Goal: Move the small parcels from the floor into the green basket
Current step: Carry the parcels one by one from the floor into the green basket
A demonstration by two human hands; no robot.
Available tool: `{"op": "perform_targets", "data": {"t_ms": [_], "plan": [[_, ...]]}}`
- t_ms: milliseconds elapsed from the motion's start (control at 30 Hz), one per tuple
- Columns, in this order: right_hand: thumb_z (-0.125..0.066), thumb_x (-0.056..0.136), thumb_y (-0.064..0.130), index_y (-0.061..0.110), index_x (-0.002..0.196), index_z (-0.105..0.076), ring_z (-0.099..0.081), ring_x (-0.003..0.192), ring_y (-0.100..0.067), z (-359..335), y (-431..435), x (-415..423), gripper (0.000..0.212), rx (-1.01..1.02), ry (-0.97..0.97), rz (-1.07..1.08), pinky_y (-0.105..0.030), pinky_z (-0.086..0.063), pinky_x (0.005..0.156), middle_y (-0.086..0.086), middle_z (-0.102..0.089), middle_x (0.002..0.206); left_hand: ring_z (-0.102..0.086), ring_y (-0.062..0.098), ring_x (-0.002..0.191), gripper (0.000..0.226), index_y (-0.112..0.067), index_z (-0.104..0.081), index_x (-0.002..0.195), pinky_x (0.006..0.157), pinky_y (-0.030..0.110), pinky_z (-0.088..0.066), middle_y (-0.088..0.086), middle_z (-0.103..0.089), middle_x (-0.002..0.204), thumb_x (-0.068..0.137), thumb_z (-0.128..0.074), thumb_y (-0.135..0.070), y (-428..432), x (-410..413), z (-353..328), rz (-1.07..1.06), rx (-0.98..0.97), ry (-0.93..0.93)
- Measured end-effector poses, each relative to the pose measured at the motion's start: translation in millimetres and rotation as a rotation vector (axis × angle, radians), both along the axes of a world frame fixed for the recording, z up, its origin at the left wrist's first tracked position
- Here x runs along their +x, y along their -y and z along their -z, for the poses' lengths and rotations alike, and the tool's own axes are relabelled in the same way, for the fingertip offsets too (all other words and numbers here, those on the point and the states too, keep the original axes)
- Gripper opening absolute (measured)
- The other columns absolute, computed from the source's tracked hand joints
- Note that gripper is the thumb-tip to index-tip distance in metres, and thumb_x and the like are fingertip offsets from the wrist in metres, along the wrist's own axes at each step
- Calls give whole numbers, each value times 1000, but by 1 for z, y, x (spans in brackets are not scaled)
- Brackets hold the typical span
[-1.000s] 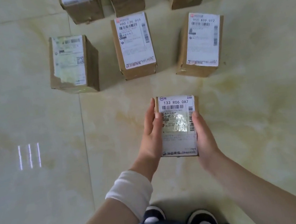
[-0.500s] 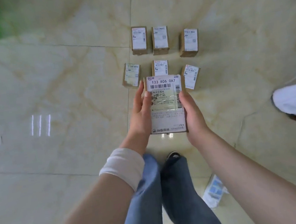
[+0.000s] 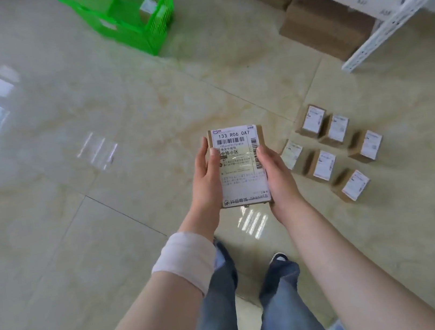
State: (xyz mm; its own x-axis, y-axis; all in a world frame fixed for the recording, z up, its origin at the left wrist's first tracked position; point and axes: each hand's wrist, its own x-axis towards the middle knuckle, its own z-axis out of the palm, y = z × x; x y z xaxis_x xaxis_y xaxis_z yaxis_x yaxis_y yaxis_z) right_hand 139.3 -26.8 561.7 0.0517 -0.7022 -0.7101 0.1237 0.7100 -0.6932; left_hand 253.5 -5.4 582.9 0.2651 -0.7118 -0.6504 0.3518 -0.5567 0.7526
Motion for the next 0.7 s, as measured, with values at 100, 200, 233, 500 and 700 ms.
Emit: {"op": "perform_targets", "data": {"t_ms": [100, 200, 233, 500, 700], "plan": [[-52, 91, 42, 22, 123, -53, -67, 100, -24, -6, 30, 63, 37, -22, -4, -39, -43, -56, 85, -6, -69, 111, -60, 15, 107, 44, -39, -34, 140, 98, 41, -49, -5, -60, 118, 95, -38, -42, 24, 61, -1, -47, 9, 5], [-53, 91, 39, 20, 125, -52, -67, 95, -23, -11, 64, 113, 39, -34, 3, -35, -39, -56, 80, -7, -68, 109, -60, 17, 109, 46, -36, -34, 141, 99, 42, -48, -3, -60, 117, 95, -39, -41, 57, 110, -8, -71, -3, 15], [-53, 91, 39, 19, 126, -52, -67, 93, -23, -12, 76, 129, 40, -34, 3, -36, -38, -56, 77, -7, -68, 109, -60, 17, 108, 47, -36, -34, 141, 98, 42, -49, -3, -60, 117, 95, -39, -42, 69, 126, -10, -68, -9, 22], [-51, 92, 39, 17, 127, -51, -67, 91, -26, -24, 183, 265, 41, -25, 27, -99, -43, -56, 78, -7, -68, 106, -56, 20, 119, 47, -40, -33, 140, 103, 45, -44, 0, -56, 133, 94, -38, -47, 169, 258, -22, -109, 29, 63], [-50, 93, 38, 18, 124, -53, -65, 99, -34, -40, 263, 377, 37, -22, 42, -171, -46, -54, 78, -12, -67, 110, -55, 15, 113, 49, -37, -27, 144, 104, 40, -44, -2, -54, 128, 96, -37, -41, 242, 367, -41, -170, -26, 63]]}}
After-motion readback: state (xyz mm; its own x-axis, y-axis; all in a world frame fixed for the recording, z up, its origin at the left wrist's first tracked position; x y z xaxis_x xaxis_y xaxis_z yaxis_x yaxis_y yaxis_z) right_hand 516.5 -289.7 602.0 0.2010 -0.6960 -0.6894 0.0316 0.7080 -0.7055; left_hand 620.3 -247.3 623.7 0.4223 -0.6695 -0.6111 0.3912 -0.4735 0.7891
